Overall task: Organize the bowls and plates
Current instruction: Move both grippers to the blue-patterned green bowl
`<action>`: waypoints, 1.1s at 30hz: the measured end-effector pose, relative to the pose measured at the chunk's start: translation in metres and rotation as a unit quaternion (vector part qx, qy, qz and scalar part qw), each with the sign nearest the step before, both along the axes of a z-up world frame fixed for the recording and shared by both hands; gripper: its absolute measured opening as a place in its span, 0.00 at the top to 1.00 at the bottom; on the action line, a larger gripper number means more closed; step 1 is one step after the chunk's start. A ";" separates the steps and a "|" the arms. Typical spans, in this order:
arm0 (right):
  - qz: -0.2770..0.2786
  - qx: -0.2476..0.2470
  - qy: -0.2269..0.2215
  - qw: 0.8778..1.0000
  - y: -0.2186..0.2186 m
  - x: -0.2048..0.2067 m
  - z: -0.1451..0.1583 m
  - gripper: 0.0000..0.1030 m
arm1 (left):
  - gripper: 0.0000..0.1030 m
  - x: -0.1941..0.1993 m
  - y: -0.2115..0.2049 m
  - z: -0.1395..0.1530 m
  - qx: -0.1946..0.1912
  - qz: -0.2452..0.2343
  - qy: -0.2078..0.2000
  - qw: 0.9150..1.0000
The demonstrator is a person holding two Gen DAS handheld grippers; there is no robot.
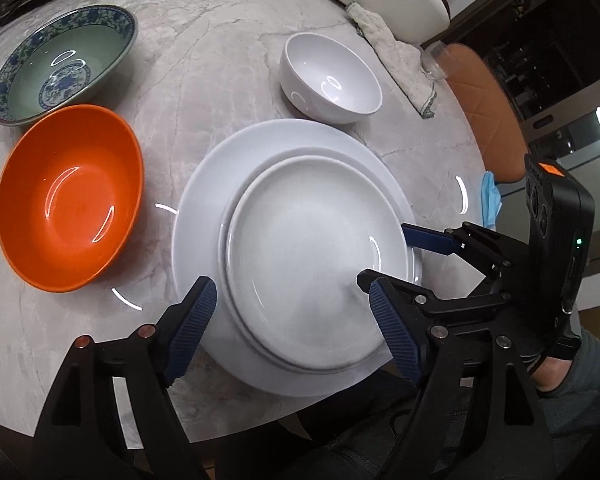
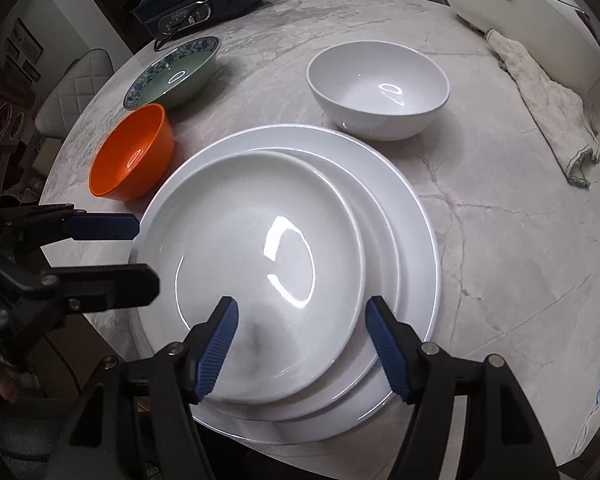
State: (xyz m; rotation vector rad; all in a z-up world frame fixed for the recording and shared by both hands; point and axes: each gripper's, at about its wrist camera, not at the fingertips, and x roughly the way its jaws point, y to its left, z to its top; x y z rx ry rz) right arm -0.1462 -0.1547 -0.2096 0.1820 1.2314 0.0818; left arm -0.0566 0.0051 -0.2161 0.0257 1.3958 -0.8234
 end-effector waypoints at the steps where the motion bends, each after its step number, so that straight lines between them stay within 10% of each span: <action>1: -0.001 0.002 0.000 1.000 -0.001 0.002 0.000 0.33 | 0.24 0.001 0.004 0.003 -0.002 0.007 0.001 1.000; 12: -0.052 0.017 -0.038 0.998 -0.030 0.000 0.038 0.27 | 0.23 0.033 0.117 0.043 -0.089 0.173 0.002 0.981; 22: 0.025 0.105 -0.090 0.990 -0.038 0.079 0.066 0.23 | 0.17 0.088 0.181 0.082 -0.029 0.304 -0.097 0.947; 33: 0.002 0.227 -0.081 0.971 -0.011 0.191 0.080 0.22 | 0.11 0.194 0.178 0.042 0.021 0.280 -0.016 0.960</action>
